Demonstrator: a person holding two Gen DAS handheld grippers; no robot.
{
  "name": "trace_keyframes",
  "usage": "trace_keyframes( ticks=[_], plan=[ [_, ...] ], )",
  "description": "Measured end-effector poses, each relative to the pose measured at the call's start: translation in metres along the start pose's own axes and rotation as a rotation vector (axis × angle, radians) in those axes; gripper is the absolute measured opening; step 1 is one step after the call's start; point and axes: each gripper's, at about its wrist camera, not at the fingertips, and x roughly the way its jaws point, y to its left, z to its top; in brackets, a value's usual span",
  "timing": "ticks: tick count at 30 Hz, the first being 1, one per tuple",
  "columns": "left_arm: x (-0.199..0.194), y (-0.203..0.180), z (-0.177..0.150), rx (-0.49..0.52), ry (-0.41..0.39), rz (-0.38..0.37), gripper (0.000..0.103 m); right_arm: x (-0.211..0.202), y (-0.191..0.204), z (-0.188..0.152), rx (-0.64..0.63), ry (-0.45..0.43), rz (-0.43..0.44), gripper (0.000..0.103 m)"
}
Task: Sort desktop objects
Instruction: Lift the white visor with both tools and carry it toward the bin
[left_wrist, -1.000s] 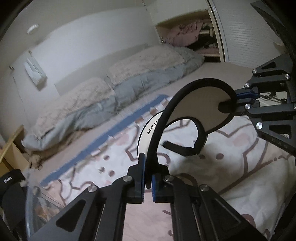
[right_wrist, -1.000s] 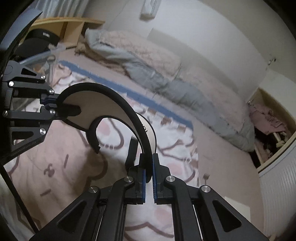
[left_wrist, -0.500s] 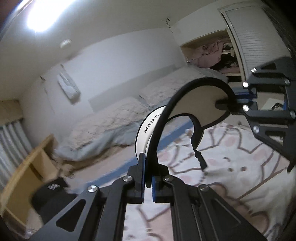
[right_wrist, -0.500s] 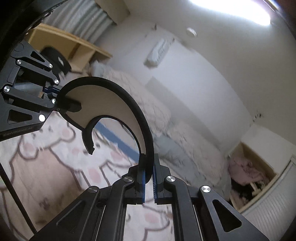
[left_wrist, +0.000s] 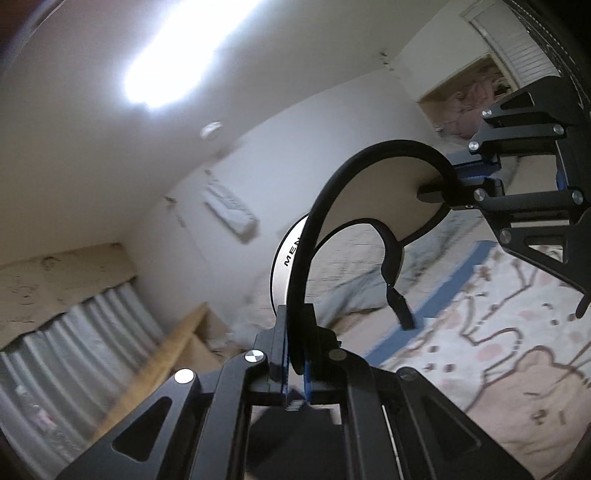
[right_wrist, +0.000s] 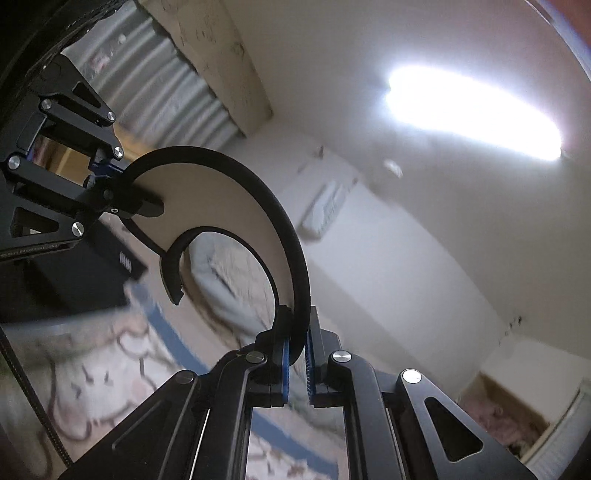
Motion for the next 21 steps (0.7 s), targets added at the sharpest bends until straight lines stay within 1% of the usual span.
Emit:
trace_keyframes(
  ticks=[3,7,10,13,17,20,21],
  plan=[
    [0.006,0.03,-0.009,0.002,0.013,0.059,0.006,0.013,0.015,0.034,-0.012,-0.068,0.015,0.007],
    [0.022,0.064,-0.032,0.023,0.058,0.12,0.006,0.041,0.037,0.068,0.016,-0.103,0.076,0.007],
    [0.037,0.083,-0.053,0.037,0.1,0.158,0.007,0.067,0.065,0.086,0.0,-0.136,0.102,0.007],
    [0.052,0.099,-0.075,0.035,0.135,0.185,0.007,0.09,0.094,0.098,-0.029,-0.158,0.113,0.008],
    [0.068,0.106,-0.102,0.049,0.158,0.22,0.007,0.118,0.124,0.106,-0.038,-0.17,0.127,0.008],
    [0.082,0.111,-0.125,0.061,0.189,0.215,0.008,0.132,0.145,0.102,-0.052,-0.16,0.137,0.008],
    [0.082,0.105,-0.129,0.063,0.202,0.206,0.008,0.136,0.153,0.1,-0.06,-0.155,0.141,0.008]
  ],
)
